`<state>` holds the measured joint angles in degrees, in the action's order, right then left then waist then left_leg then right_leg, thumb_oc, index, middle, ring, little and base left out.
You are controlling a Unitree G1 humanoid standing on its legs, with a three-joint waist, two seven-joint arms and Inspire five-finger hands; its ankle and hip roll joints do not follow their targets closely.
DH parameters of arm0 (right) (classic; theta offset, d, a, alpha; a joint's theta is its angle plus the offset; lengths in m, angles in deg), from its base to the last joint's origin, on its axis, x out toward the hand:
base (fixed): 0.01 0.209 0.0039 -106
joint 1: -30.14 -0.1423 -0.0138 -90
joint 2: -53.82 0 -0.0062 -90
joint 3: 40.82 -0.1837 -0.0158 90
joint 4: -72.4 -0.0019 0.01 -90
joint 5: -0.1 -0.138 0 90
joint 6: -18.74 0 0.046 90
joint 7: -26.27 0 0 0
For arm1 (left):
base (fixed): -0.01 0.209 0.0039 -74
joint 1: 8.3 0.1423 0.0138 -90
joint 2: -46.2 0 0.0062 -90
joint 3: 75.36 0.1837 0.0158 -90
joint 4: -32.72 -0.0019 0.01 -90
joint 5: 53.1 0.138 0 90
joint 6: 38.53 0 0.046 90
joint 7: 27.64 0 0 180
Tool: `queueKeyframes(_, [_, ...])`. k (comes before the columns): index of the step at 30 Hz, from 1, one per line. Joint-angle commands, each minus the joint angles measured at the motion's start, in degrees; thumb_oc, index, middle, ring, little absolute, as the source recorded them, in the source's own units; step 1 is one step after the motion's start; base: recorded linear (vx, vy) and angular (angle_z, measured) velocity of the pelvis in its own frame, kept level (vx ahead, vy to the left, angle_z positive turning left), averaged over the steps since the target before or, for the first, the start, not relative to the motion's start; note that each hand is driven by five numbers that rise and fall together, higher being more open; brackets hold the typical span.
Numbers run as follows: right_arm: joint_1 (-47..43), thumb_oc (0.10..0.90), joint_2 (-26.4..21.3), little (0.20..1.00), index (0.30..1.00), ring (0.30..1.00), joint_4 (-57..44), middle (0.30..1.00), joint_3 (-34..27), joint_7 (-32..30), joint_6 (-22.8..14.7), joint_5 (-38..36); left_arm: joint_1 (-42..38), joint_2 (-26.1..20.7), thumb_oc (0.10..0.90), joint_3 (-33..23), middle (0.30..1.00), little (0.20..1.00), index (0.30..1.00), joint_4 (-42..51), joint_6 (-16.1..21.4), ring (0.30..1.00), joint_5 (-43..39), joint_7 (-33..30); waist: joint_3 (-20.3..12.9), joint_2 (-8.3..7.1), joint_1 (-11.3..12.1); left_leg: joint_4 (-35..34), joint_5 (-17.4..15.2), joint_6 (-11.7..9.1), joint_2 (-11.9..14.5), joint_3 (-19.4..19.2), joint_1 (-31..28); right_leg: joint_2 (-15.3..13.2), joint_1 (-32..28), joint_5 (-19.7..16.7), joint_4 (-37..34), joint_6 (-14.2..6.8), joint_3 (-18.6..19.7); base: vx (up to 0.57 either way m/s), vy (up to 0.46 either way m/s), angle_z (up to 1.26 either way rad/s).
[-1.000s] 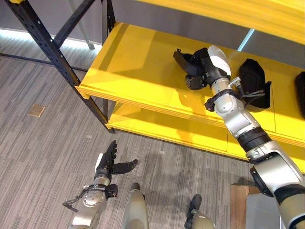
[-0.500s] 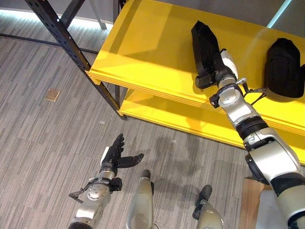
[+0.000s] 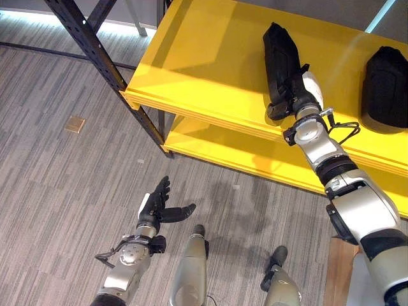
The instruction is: Move parts from the plastic box to the shelf.
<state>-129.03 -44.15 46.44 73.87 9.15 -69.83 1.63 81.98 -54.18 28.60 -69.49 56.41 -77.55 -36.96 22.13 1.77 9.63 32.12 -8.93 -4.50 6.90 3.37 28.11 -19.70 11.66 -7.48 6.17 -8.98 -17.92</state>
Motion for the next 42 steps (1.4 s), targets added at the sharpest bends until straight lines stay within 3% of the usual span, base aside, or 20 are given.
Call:
queueKeyframes(1, [-5.76, 0.400, -2.07, 0.300, 0.300, 0.300, 1.84, 0.300, -0.77, -2.50, -0.56, -0.98, -1.72, -3.79, 0.900, 1.65, 1.000, 1.000, 1.000, 7.17, 5.57, 1.000, -0.73, -0.50, -1.33, 0.94, 1.10, -7.75, 4.71, -1.33, 1.53, 1.15, 0.65, -2.62, -1.93, 9.83, 9.49, -1.44, 0.95, 0.00, 0.000, 0.00])
queueKeyframes(13, [-6.77, 0.400, -1.92, 0.300, 0.300, 0.300, 0.43, 0.300, -3.14, -6.52, -0.78, -2.30, -2.47, -3.84, 0.900, 1.92, 1.000, 1.000, 1.000, 7.53, 5.87, 1.000, -1.43, -1.73, -1.32, 1.46, 0.58, -7.04, 4.32, -1.16, 1.36, 0.93, 1.45, -2.79, -1.14, 10.06, 10.04, -1.40, 1.18, 0.00, 0.000, 0.00])
queueKeyframes(42, [-10.30, 0.400, -1.70, 0.300, 0.300, 0.300, 1.81, 0.300, -5.58, -9.08, -1.65, -7.48, -2.84, -5.11, 0.900, 2.04, 1.000, 1.000, 1.000, 7.36, 6.51, 1.000, -2.06, -1.86, -1.48, 2.31, 1.13, -6.28, 4.13, -0.74, 0.29, 1.22, 3.16, -3.15, -0.32, 9.93, 10.38, -1.41, 1.10, 0.00, 0.000, 0.00])
